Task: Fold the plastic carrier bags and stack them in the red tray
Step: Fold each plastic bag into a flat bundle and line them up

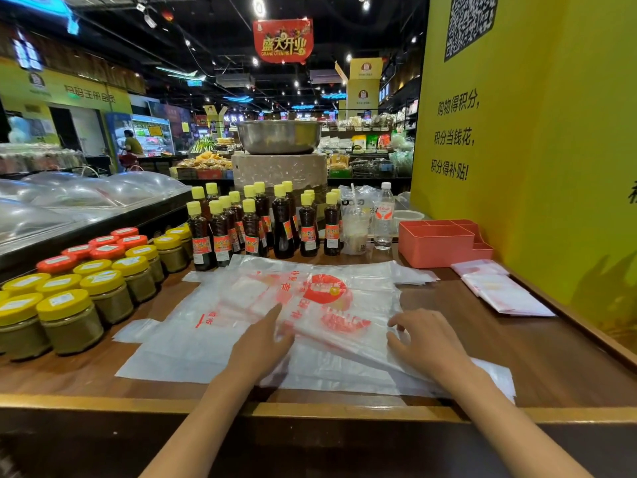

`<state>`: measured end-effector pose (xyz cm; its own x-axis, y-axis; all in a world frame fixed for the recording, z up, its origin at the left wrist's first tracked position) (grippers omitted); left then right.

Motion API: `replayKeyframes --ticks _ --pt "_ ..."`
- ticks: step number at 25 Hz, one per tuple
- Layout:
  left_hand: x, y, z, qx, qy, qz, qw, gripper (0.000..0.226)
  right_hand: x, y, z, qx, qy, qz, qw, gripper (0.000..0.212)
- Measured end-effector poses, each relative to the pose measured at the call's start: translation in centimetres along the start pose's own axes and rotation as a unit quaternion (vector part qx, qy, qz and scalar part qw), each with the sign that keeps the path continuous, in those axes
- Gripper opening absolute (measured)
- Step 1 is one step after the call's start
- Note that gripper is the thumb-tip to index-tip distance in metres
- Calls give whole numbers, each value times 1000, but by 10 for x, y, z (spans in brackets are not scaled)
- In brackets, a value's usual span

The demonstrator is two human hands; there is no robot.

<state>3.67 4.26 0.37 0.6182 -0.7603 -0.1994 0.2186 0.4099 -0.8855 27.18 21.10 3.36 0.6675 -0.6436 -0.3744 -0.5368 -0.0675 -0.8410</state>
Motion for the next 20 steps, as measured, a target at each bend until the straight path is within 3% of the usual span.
replayKeyframes --ticks 4,9,12,15,17,20 --pt "-9 11 24 164 -11 12 986 60 -9 3 -13 49 -32 -41 997 36" --pt "-23 12 17 359 -140 105 917 43 -16 17 -11 -42 -14 -114 993 27" --pt "-26 17 18 300 -135 83 941 37 -19 30 -17 -149 7 -184 972 26" --pt "-25 18 16 233 -96 55 966 24 -29 37 -28 -171 2 -198 965 26" --pt "-25 6 15 249 -82 73 962 23 -37 38 -31 -211 7 -183 960 22" --pt "-35 -6 23 320 -65 78 942 33 -46 41 -30 -276 51 -168 945 32"
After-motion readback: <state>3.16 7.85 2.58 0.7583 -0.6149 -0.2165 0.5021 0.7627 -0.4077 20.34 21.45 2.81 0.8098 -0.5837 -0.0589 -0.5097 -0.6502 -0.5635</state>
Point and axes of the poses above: each hand's wrist, its own x-axis away from the middle knuckle, its own y-axis out of the palm, z = x × y, the point moved 8 cm from there along -x, towards the middle knuckle, and after that the axes turned 12 degrees about -x, right-handed, at the moved point
